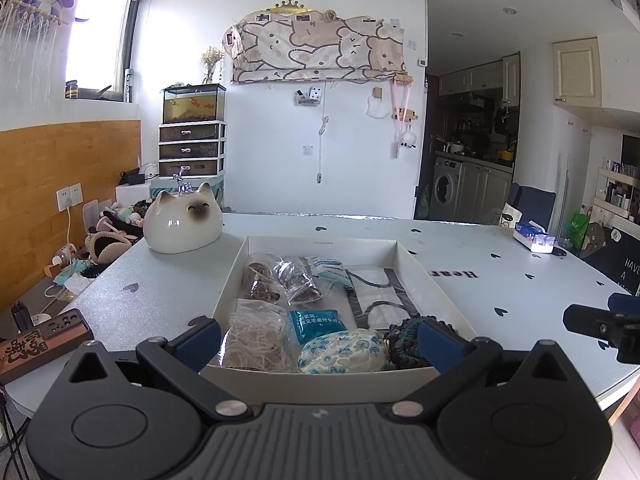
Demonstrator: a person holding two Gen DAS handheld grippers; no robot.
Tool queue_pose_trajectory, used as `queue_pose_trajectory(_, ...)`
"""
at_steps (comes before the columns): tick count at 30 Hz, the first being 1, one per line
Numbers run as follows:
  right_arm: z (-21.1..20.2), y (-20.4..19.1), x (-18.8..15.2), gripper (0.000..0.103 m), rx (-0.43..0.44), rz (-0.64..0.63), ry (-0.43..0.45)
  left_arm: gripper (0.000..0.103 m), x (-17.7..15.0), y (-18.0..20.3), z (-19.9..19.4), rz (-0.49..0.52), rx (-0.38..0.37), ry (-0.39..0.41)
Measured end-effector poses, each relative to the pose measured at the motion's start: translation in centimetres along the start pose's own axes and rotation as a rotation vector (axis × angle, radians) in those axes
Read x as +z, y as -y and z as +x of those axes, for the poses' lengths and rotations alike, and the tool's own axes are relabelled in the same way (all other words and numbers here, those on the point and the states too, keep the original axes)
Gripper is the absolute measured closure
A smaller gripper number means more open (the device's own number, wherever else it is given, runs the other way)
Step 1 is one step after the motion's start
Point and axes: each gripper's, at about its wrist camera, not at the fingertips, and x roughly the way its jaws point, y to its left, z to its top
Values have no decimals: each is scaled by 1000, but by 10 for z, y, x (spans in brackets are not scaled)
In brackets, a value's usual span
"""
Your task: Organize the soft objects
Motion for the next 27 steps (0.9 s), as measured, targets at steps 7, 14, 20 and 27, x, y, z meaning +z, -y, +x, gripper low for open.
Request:
queue_pose_trajectory(7,0,0,0,0,2,2,-1,0,0,0,0,0,0,1)
queue_pose_trajectory(14,-1,0,0,0,2,4,-1,0,0,0,-1,-1,1,2)
queue_pose_trajectory(20,-3,-1,-1,0,3,3,-2,0,-2,1,-2,-3,-1,4)
queue_pose_trajectory(27,-4,-5,-3,0,3,4,-6,0,-4,4,-4,-5,-3,4)
